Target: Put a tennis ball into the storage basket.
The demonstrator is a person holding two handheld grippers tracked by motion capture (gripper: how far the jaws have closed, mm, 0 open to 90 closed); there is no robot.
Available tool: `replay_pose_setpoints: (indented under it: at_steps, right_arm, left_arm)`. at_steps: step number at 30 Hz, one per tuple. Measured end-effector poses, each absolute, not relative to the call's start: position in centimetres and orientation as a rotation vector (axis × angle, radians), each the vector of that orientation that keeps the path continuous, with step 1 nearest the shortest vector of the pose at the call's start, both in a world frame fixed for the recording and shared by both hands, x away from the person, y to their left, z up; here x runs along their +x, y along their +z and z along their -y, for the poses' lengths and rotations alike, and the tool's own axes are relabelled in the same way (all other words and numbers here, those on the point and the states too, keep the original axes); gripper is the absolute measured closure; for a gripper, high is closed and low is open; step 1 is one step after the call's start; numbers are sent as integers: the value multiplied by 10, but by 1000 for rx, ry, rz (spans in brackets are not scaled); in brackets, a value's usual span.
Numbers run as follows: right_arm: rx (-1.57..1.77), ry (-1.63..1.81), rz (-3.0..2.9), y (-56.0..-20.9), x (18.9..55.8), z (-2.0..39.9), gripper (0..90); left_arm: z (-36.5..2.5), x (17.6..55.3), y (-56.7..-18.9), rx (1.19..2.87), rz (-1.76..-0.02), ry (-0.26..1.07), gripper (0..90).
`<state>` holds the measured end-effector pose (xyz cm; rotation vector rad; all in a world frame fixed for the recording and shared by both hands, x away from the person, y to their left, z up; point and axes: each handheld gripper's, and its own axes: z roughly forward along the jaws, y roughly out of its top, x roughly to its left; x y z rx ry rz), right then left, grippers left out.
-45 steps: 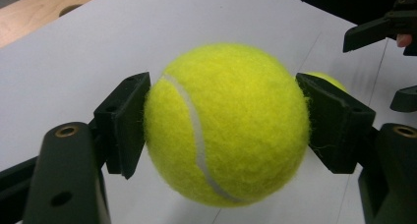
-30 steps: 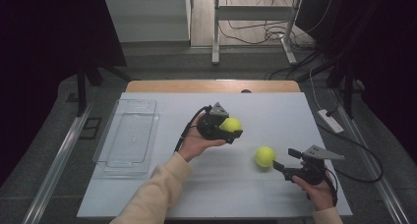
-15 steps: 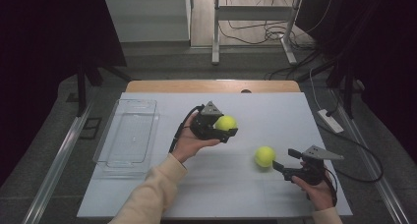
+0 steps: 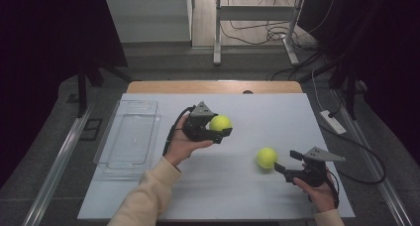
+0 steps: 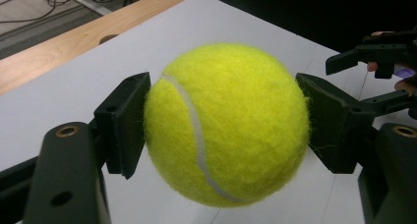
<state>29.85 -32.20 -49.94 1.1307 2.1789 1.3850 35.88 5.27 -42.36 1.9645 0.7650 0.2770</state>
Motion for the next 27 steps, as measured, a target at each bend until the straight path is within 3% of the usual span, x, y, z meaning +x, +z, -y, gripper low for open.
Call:
replay_pose_setpoints:
  at_steps: [27]
  right_arm:
    - [1130, 1373, -2179, -500, 298, 321, 132]
  left_arm:
    - [-82, 350, -423, 1924, -772, 305, 266]
